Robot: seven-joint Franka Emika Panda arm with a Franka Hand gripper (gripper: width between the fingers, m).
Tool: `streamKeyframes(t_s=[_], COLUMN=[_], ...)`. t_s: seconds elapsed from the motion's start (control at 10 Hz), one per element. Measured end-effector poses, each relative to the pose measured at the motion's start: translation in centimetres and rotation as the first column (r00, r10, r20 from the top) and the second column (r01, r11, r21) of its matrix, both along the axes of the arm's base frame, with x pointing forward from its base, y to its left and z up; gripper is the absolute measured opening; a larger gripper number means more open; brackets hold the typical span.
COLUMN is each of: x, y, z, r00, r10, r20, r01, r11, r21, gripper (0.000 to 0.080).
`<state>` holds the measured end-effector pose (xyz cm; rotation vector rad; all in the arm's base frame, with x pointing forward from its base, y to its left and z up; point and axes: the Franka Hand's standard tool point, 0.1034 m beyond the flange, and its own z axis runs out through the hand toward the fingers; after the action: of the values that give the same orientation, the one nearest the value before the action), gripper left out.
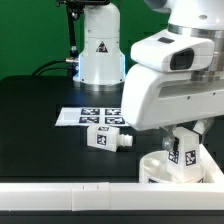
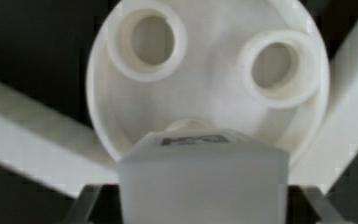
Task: Assemble stool
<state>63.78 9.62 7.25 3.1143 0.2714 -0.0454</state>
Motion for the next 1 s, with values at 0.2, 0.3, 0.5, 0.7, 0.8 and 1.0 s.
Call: streamKeyframes(t_s=[0.2, 0.3, 0.5, 0.7, 0.8, 1.0], x=[0.1, 0.1, 0.1, 0.0, 0.1, 0.4], y=[0.0, 0.2, 0.5, 0.4, 0.4, 0.6], z=[-0.1, -0.2, -0.2, -0.1, 0.2, 1.1], r00=[0.912, 0.87, 0.795, 0.86, 0.931, 0.999], r10=[-0.407, -0.492, -0.604, -0.509, -0.364, -0.038], r20=[-0.038, -0.045, -0.052, -0.042, -0.023, 0.013], r01=[0.409, 0.494, 0.606, 0.511, 0.365, 0.037], r11=[0.908, 0.866, 0.792, 0.857, 0.928, 0.997], r21=[0.085, 0.082, 0.073, 0.074, 0.074, 0.069], gripper=[0.0335, 0.0335, 0.0335, 0.0335, 0.0546, 0.0617])
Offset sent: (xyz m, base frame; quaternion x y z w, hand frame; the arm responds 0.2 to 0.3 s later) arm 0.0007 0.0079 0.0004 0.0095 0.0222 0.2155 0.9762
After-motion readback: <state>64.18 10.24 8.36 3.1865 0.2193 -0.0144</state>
